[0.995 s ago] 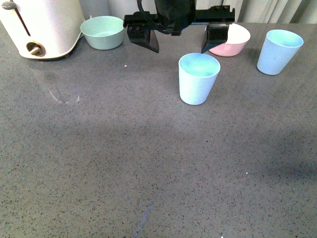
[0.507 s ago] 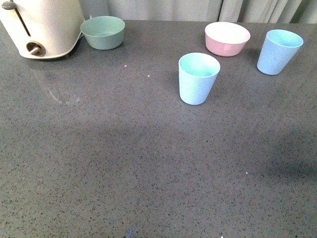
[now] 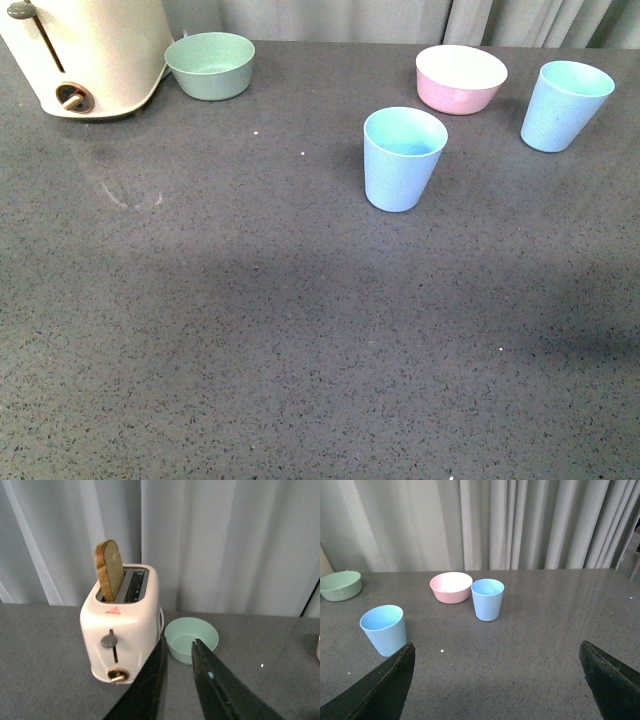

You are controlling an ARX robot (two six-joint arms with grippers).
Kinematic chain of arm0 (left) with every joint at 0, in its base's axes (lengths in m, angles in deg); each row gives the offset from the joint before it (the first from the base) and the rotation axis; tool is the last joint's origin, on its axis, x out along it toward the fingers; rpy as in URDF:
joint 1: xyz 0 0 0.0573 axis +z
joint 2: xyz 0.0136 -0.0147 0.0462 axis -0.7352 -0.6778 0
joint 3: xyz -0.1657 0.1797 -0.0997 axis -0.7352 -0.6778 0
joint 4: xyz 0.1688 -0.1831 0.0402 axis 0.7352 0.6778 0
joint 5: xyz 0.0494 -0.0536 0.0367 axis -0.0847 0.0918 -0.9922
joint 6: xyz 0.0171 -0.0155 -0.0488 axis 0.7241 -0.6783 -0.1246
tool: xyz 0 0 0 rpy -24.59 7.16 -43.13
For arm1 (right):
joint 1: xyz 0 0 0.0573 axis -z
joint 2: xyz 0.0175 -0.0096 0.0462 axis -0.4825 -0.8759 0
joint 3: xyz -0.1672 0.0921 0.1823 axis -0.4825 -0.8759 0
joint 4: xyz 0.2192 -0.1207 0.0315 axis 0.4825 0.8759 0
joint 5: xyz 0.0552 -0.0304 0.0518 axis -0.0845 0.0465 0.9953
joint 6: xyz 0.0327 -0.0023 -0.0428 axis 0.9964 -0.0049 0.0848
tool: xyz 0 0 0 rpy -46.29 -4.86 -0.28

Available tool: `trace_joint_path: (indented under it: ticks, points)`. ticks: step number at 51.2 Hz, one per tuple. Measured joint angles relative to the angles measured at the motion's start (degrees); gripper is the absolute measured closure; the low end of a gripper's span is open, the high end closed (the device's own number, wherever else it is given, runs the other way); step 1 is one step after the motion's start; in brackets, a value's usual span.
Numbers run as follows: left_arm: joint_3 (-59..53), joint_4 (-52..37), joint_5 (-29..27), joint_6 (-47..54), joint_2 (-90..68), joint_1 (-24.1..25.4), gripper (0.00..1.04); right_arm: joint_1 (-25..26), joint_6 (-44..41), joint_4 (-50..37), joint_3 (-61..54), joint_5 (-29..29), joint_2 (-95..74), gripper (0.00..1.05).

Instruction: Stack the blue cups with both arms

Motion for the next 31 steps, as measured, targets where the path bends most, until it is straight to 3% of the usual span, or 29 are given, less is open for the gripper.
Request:
trace_joint_path:
  ticks: [4, 15, 31]
  points:
    - [-6.3, -1.4, 2.2, 0.2, 4.1, 1.7, 1.03, 0.0, 0.0, 0.0, 0.0, 0.0, 0.0, 0.09]
    - [-17.9, -2.4, 6.1, 0.5, 14.7, 6.1, 1.03, 0.0, 0.0, 0.0, 0.0, 0.0, 0.0, 0.09]
    - [-26.6, 1.9, 9.6, 0.5, 27.5, 9.5, 1.03, 0.0, 0.0, 0.0, 0.0, 0.0, 0.0, 0.09]
